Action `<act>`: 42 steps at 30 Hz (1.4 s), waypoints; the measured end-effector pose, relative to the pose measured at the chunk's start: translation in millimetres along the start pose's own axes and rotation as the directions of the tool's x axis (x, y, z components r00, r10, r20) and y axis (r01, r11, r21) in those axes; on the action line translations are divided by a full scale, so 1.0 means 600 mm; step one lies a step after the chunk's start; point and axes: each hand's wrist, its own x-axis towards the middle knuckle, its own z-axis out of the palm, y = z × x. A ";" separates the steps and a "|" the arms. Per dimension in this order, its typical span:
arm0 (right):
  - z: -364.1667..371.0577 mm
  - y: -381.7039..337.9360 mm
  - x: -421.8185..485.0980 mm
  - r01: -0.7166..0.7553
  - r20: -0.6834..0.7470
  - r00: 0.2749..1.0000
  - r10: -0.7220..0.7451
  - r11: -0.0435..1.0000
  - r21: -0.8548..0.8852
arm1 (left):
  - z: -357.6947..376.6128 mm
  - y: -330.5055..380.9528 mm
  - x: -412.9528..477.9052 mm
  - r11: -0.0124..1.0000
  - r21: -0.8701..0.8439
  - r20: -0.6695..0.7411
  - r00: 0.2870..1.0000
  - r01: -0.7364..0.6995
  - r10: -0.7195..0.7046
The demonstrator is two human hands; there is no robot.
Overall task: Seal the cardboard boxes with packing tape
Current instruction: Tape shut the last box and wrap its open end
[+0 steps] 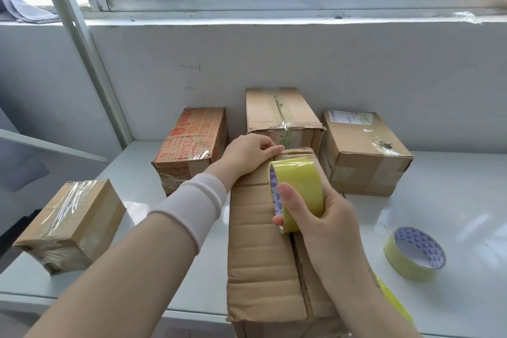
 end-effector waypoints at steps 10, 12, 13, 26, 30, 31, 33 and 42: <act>-0.031 -0.009 -0.017 0.047 0.187 0.982 -0.015 0.985 -0.166 | 0.003 0.005 0.004 0.996 -0.021 -0.009 0.996 0.091 -0.091; -0.042 -0.023 -0.042 0.036 0.152 0.988 -0.027 0.998 -0.054 | 0.002 0.006 0.001 0.996 -0.018 -0.026 0.996 0.089 -0.089; -0.049 -0.028 -0.058 0.017 0.133 0.991 -0.017 1.000 0.000 | 0.001 0.005 0.000 0.996 -0.021 -0.032 0.995 0.089 -0.090; -0.047 -0.066 -0.147 -0.106 0.034 0.994 0.106 0.994 0.009 | 0.001 0.020 -0.015 0.989 -0.023 -0.091 0.985 0.145 -0.146; -0.055 -0.077 -0.181 -0.231 -0.014 0.973 0.231 0.972 -0.040 | 0.000 0.018 -0.014 0.988 -0.021 -0.087 0.984 0.153 -0.154; -0.054 -0.074 -0.191 -0.280 -0.011 0.960 0.280 0.957 -0.073 | -0.001 0.016 -0.013 0.988 -0.027 -0.084 0.985 0.151 -0.153; -0.056 -0.057 -0.209 -0.362 -0.016 0.931 0.364 0.922 -0.135 | 0.000 0.014 -0.011 0.988 -0.034 -0.082 0.985 0.148 -0.150; -0.045 0.014 -0.229 -0.400 -0.104 0.915 0.390 0.910 -0.108 | 0.004 0.027 -0.035 0.995 0.083 -0.225 0.971 -0.057 0.074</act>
